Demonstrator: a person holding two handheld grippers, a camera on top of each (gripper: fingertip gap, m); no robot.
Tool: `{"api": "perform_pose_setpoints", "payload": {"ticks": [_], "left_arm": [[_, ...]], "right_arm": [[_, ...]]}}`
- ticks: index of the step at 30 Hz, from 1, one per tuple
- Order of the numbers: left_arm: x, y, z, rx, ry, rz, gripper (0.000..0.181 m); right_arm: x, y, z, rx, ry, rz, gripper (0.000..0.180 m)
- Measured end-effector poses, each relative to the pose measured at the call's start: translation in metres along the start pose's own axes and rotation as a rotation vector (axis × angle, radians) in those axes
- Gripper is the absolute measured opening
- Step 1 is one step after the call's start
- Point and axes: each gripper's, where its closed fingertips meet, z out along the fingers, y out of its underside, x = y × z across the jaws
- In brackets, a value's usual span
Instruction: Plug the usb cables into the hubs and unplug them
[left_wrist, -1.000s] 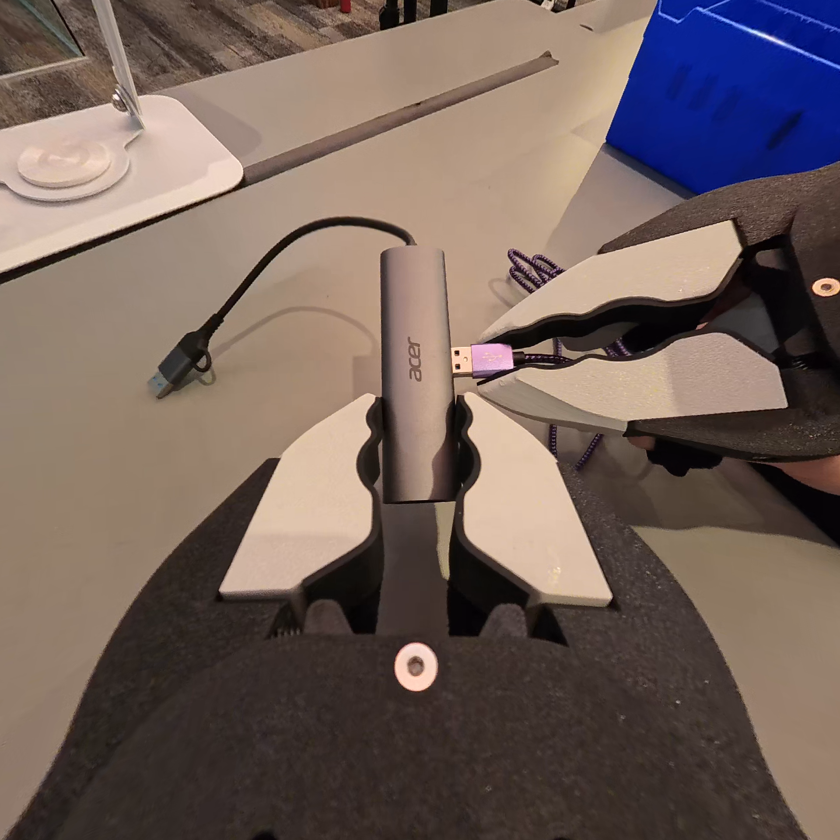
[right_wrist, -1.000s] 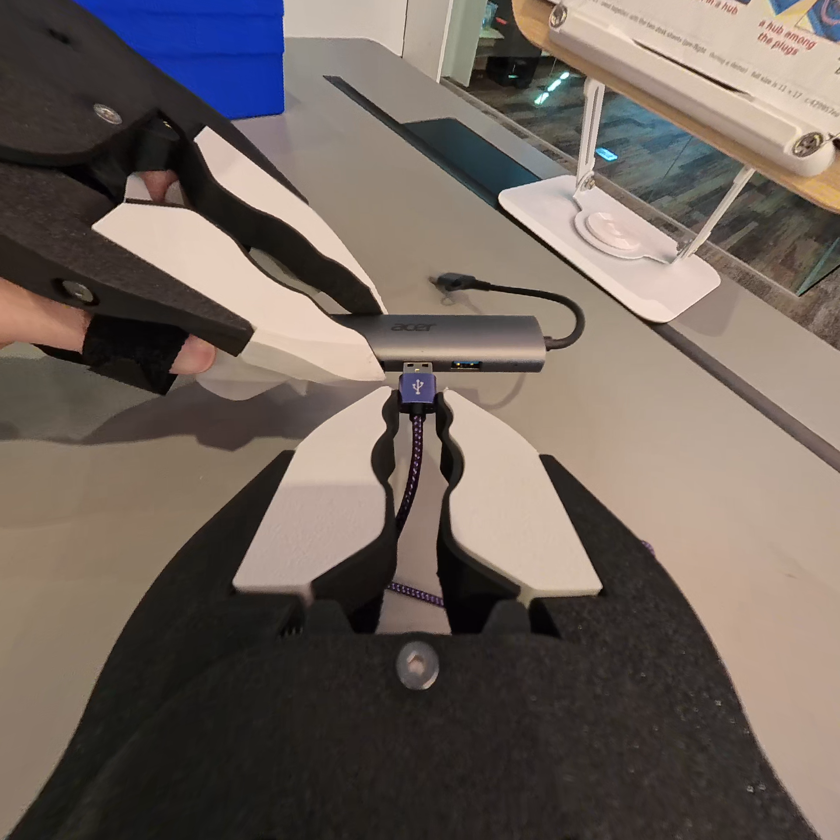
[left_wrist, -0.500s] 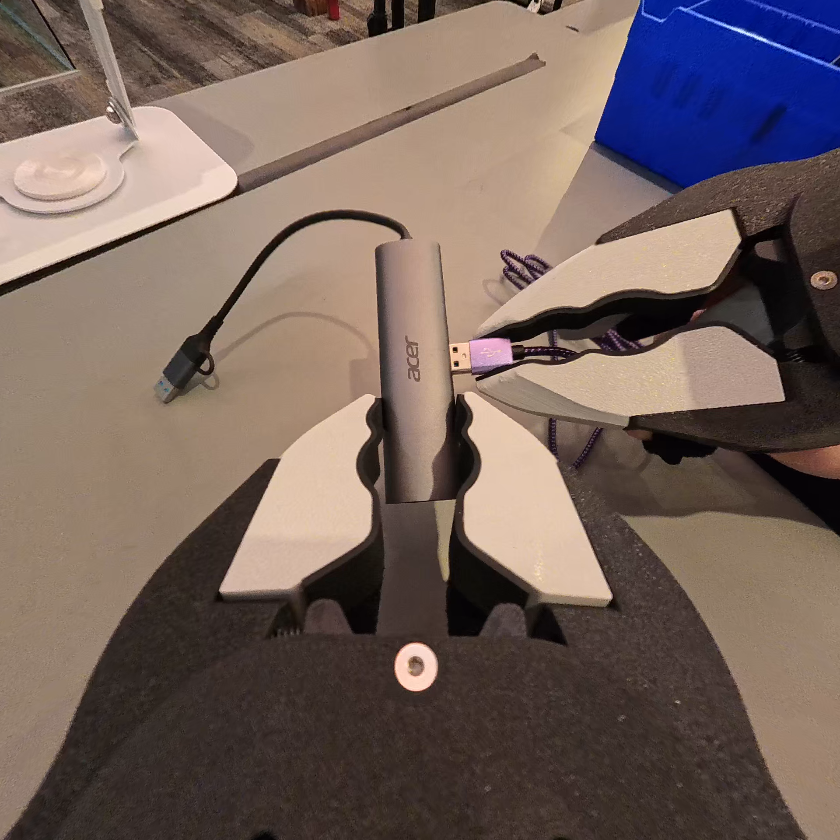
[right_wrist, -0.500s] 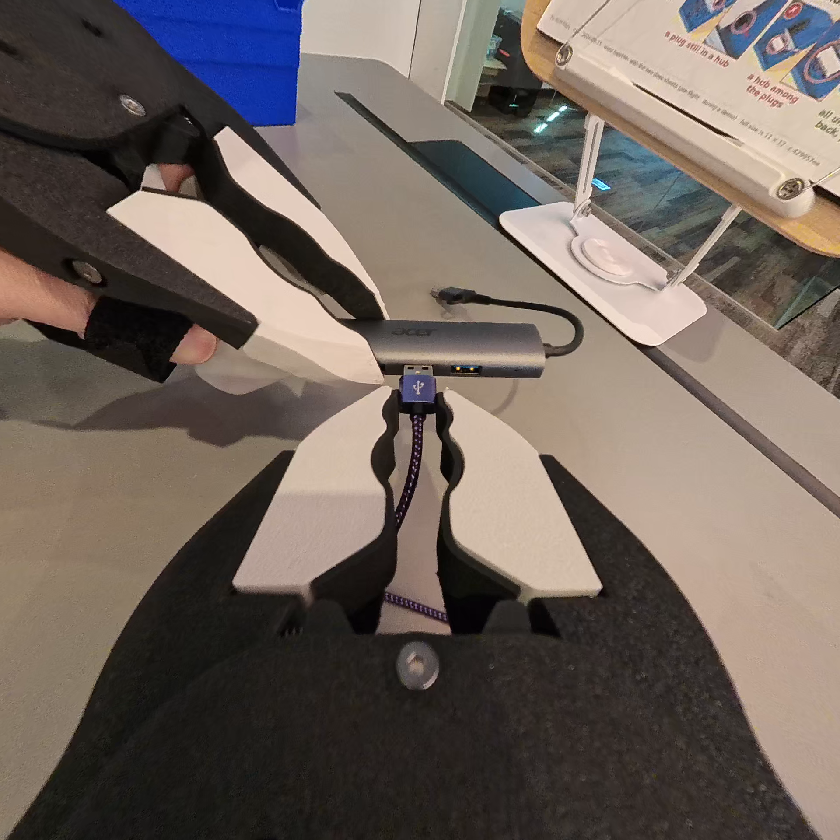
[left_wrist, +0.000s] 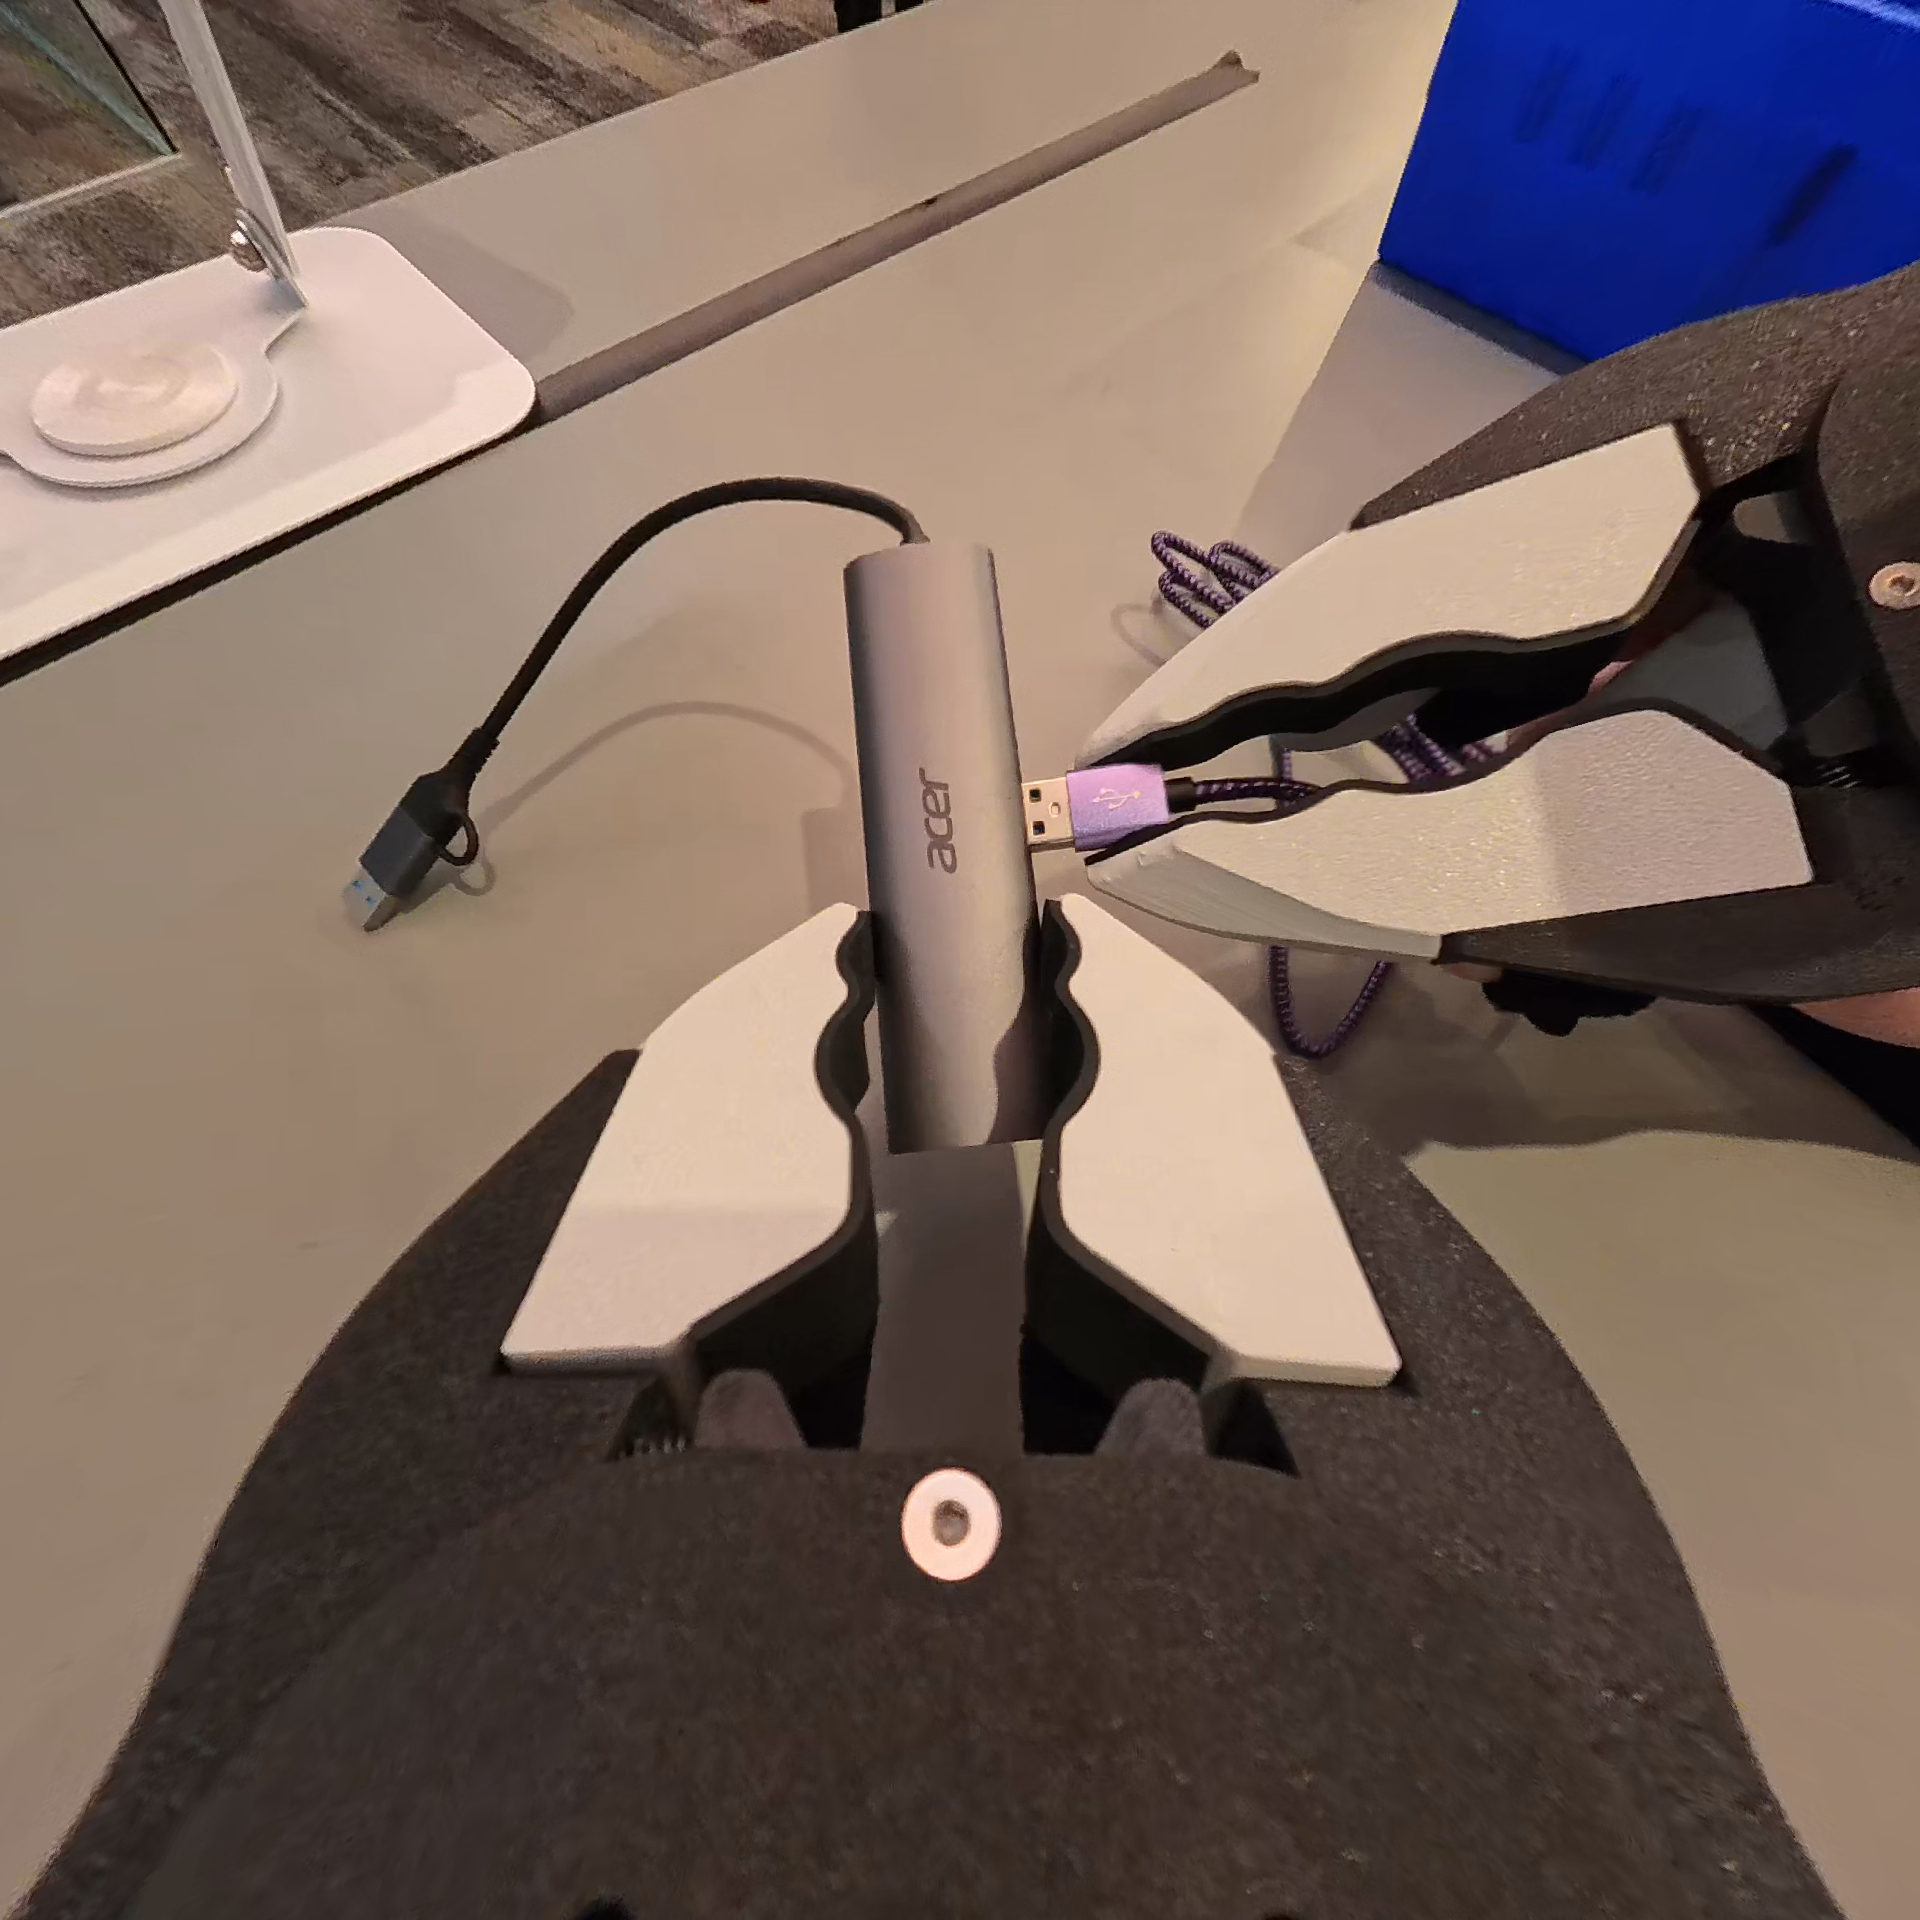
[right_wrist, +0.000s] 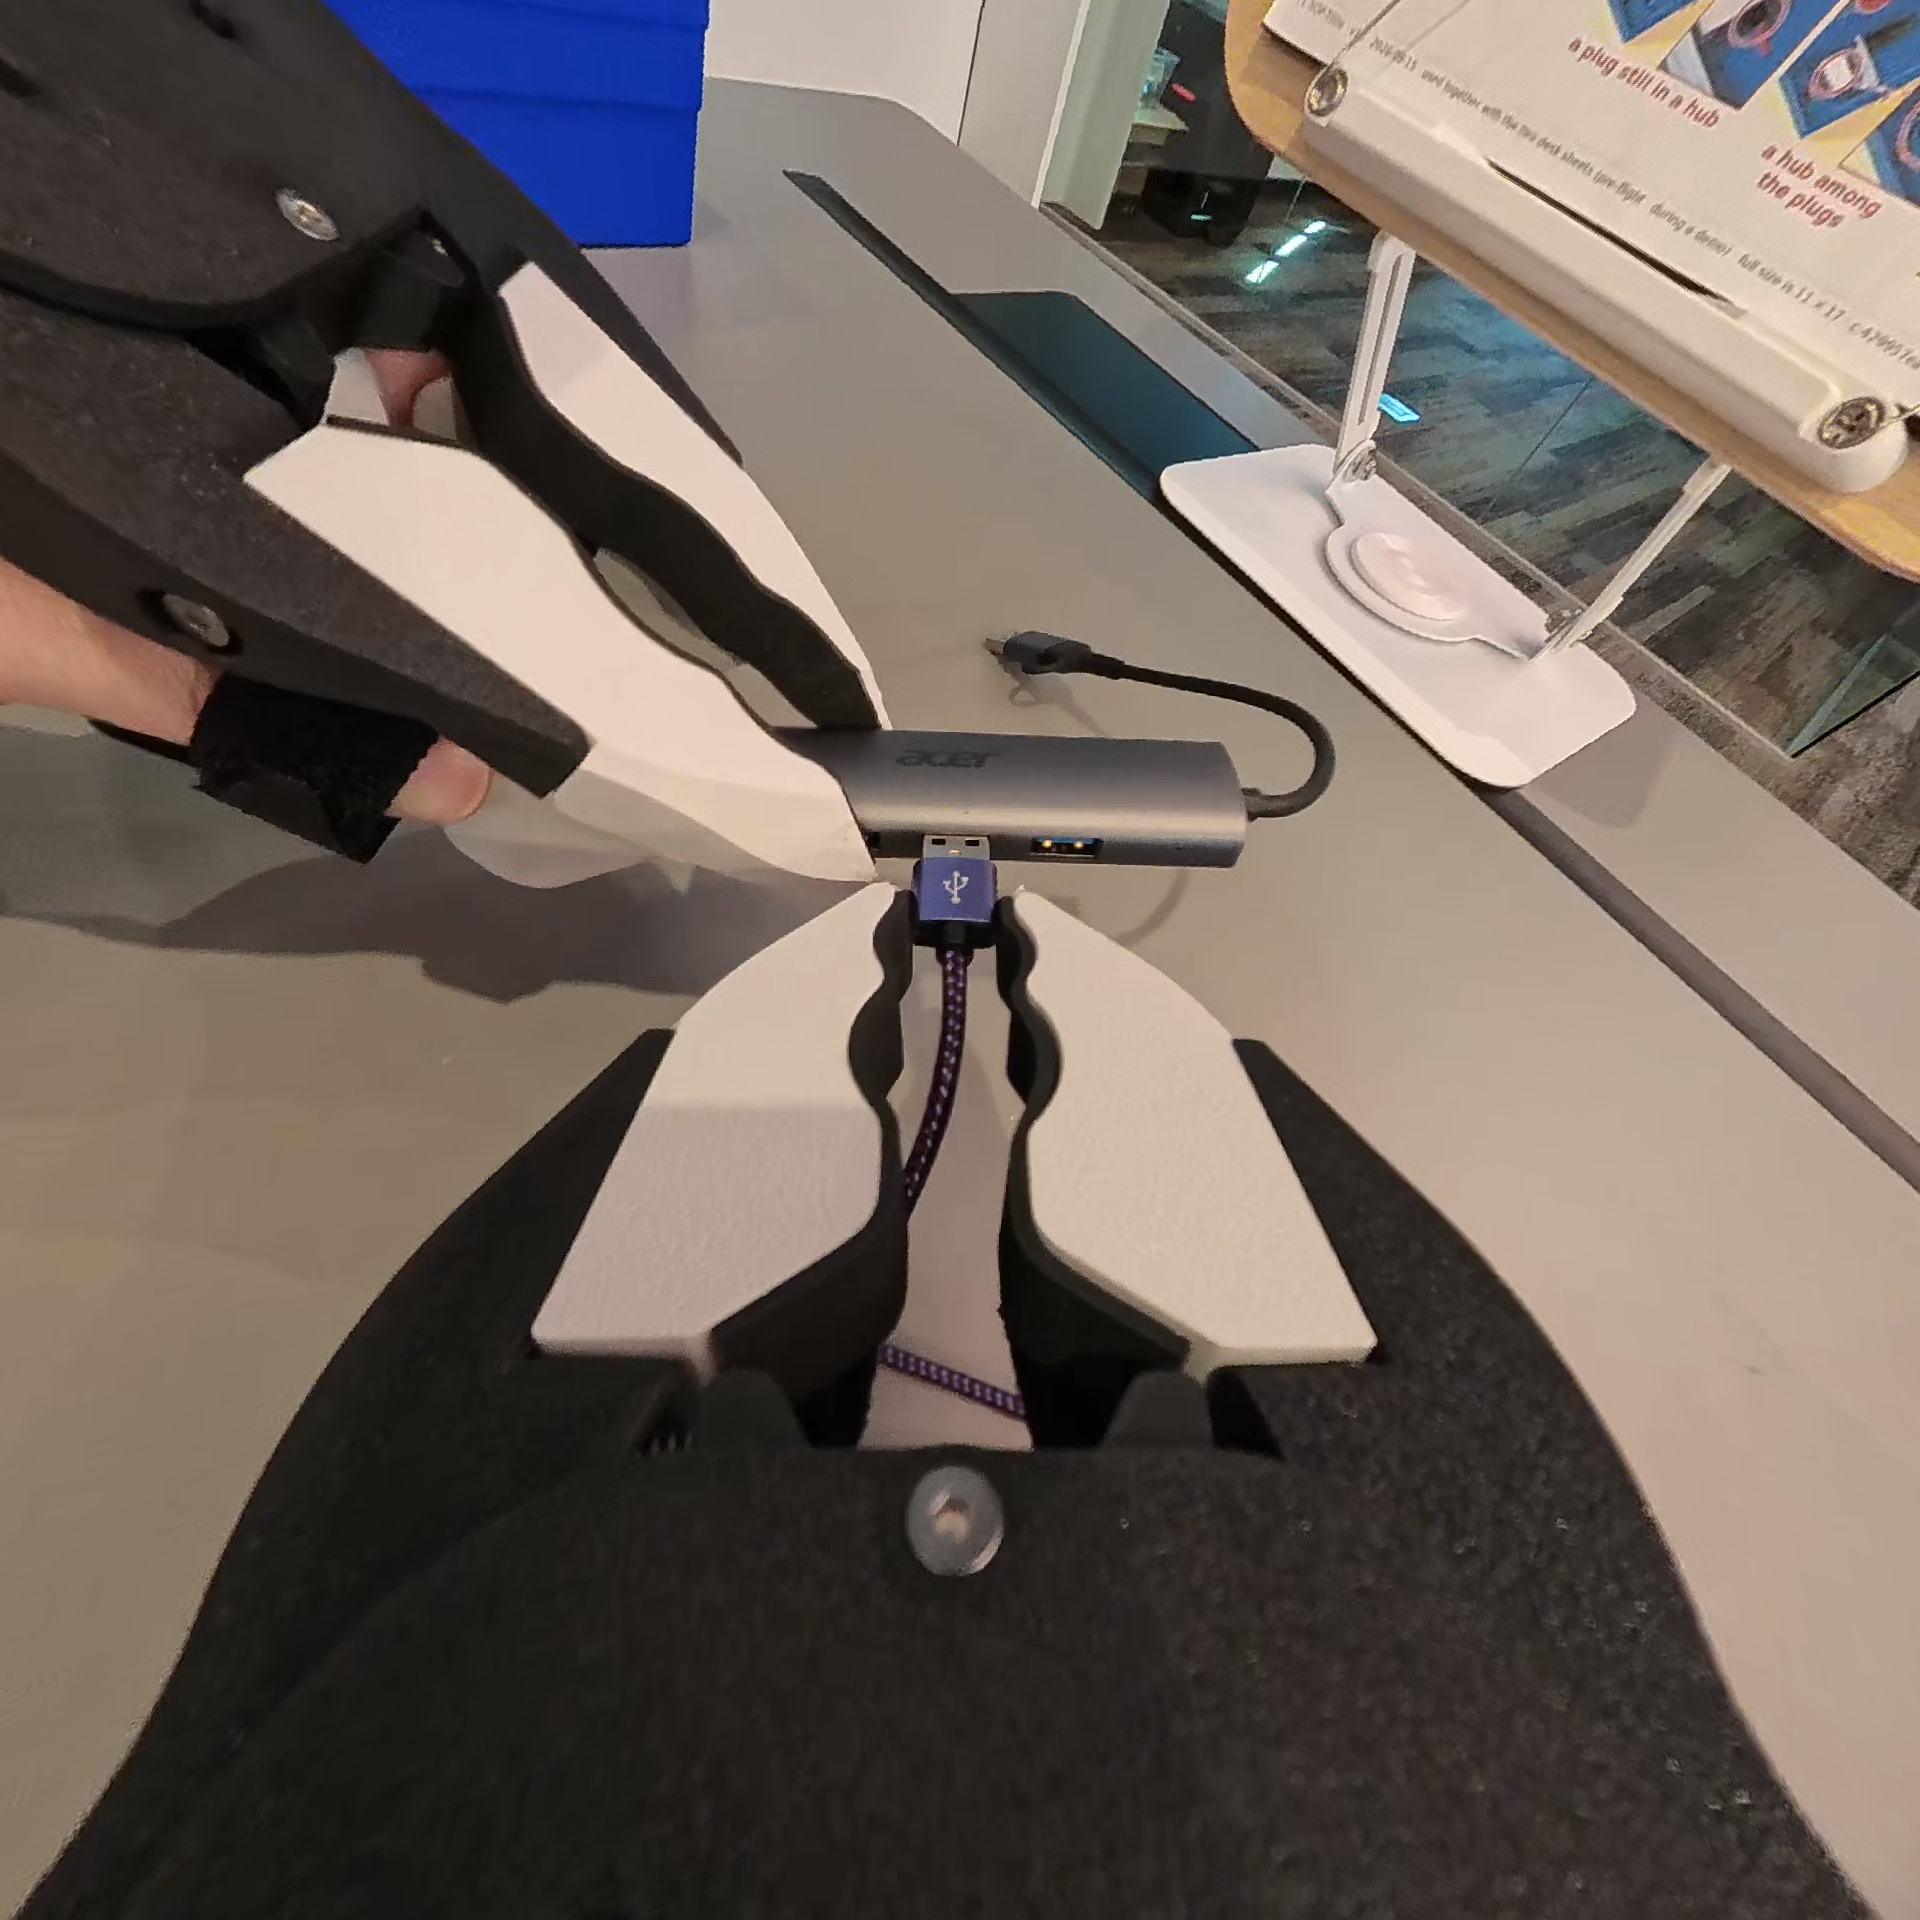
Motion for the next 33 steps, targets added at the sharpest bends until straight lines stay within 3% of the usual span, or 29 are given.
{"api": "perform_pose_setpoints", "payload": {"ticks": [10, 17, 33], "left_arm": [[0.0062, -0.0042, -0.0029, 0.027, 0.064, -0.043, 0.03], [0.0055, -0.0046, -0.0014, 0.012, -0.003, 0.038, 0.03], [0.0062, -0.0033, -0.0013, 0.001, -0.001, 0.031, 0.03]], "right_arm": [[-0.0005, -0.003, -0.0008, 0.029, -0.04, 0.001, 0.015], [0.0004, 0.0005, -0.0004, 0.004, -0.027, 0.006, 0.015], [0.001, -0.0005, -0.0003, 0.014, -0.019, -0.007, 0.015]]}}
